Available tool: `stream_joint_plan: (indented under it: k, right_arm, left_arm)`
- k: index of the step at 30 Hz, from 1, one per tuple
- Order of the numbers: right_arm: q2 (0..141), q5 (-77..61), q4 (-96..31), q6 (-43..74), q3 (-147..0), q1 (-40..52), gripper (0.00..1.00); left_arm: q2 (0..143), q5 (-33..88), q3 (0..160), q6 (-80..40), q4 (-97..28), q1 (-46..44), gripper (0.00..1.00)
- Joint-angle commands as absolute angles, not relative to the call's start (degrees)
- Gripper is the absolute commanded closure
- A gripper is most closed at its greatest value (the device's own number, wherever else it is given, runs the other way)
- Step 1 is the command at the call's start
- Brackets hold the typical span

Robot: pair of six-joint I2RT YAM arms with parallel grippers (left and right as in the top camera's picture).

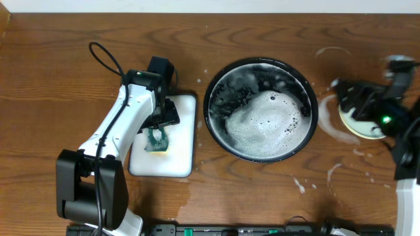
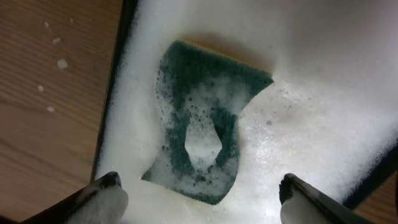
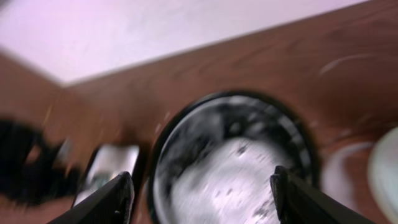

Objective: Clean dirty plates on tray and stack at the side

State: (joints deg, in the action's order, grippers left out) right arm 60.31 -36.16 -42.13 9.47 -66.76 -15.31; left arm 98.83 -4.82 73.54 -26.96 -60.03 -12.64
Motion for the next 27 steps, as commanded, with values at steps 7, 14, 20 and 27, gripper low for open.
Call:
stream_joint_plan:
  k: [7,14,20,27]
  right_arm:
    - [60.4,-34.8,-47.3,4.6,-67.0,-0.2,0.01]
    - [60.4,-34.4,-48.4,5.3,-67.0,1.0,0.01]
    - [57.4,-35.9,-51.0,-4.1,-67.0,1.1,0.01]
    - [50.6,-29.7,-48.4,-14.4,-64.1,2.6,0.01]
  left_arm:
    - [98.5,-5.1,73.7,-26.8,-60.3,-12.6,0.18]
    - [98.5,-5.1,73.7,-26.8,-60.3,-12.6,0.18]
    - [98.5,-5.1,73.7,-26.8,-60.3,-12.6,0.18]
    - [98.5,-5.1,73.7,-26.8,-60.3,-12.6,0.18]
